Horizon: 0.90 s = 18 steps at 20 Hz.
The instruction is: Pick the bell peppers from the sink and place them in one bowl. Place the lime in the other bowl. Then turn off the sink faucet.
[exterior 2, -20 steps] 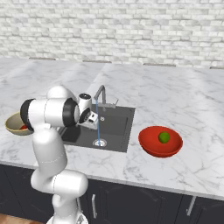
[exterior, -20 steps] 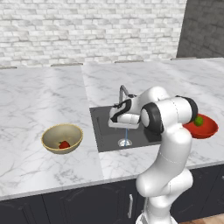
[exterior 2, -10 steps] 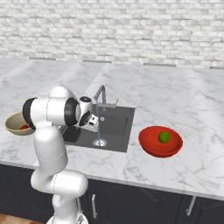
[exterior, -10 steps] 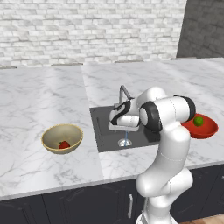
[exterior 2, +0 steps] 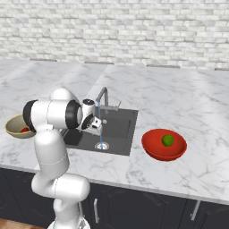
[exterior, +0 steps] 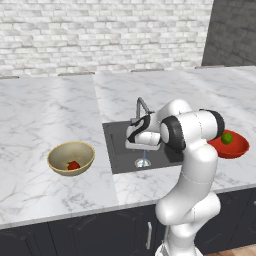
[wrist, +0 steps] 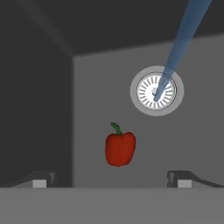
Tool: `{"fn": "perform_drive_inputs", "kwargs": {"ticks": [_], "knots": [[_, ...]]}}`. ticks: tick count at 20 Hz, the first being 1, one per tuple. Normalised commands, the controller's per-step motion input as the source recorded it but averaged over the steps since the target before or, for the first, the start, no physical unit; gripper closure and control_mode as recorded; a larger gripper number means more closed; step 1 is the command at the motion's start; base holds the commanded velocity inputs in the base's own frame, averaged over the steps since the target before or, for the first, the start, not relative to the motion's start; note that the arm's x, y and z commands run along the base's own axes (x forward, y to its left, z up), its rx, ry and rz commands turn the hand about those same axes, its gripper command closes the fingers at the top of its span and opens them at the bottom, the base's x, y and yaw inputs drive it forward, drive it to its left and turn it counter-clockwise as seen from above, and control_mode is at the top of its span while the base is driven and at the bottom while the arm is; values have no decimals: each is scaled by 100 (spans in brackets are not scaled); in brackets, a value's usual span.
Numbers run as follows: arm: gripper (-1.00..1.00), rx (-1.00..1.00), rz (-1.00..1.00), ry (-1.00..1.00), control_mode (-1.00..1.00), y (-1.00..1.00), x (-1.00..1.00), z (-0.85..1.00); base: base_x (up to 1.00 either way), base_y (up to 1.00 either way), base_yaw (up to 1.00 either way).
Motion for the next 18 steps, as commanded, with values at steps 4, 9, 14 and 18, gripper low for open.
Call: {"fn": "perform_drive_inputs", "kwargs": {"ticks": [4,9,14,18], "knots": [[-100,0,1,0,-100,0,1,-14,0,0,0],[-100,0,0,0,-100,0,10,-22,0,0,0],[-100,0,1,0,-100,0,1,-18,0,0,0],[-100,0,1,0,-100,0,1,-19,0,0,0]]}}
